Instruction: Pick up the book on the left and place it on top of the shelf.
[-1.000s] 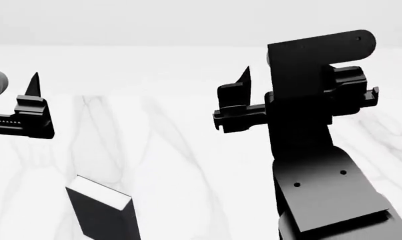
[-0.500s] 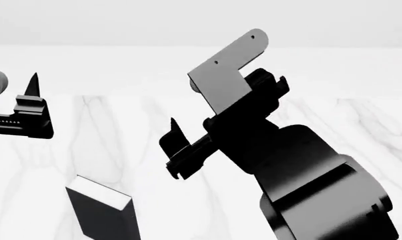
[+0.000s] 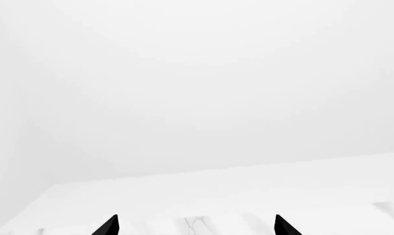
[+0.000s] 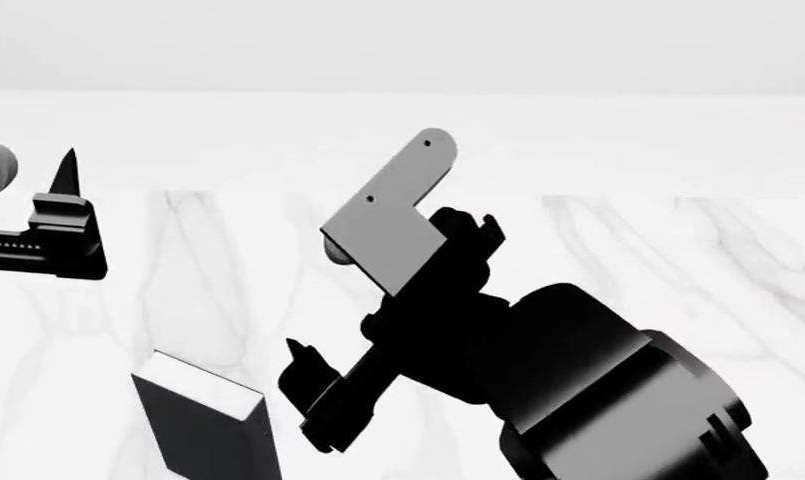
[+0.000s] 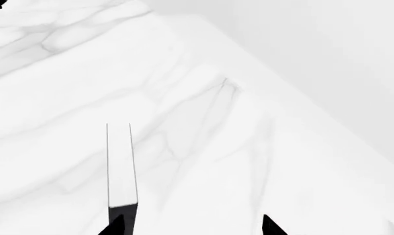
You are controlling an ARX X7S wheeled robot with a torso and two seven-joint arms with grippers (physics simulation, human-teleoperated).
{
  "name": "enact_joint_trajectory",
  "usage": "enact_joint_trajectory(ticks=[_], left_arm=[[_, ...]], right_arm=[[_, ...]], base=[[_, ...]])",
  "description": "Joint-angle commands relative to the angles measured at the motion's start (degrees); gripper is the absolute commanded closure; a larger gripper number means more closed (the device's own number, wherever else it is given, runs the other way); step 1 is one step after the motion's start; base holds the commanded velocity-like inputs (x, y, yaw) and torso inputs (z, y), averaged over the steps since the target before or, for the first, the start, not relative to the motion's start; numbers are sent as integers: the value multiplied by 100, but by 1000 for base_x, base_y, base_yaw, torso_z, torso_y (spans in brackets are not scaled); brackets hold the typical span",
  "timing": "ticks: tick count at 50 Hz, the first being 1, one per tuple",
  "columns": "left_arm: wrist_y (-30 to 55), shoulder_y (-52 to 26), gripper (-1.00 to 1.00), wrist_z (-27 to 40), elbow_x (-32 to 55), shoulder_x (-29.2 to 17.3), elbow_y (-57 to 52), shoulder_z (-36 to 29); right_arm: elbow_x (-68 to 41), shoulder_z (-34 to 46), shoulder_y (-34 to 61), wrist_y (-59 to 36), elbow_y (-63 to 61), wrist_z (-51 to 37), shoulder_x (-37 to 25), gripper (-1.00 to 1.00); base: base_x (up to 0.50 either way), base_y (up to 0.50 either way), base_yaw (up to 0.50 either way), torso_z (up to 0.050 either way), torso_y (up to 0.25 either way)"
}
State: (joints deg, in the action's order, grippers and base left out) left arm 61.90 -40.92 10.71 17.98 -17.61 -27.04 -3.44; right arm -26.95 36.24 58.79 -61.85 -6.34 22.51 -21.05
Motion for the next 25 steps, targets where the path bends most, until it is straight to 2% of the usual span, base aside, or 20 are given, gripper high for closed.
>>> enact_joint_trajectory(ticks=[1, 25], left_arm=[[-10, 12, -100, 17, 22, -10, 5, -5], [-89, 38, -100, 26, 46, -42, 86, -38]], right_arm=[[-91, 143, -97, -33, -114, 103, -24, -100], [210, 576, -149, 506, 616, 16, 521, -100]], base=[[0, 0, 0, 0, 0], [0, 0, 0, 0, 0]])
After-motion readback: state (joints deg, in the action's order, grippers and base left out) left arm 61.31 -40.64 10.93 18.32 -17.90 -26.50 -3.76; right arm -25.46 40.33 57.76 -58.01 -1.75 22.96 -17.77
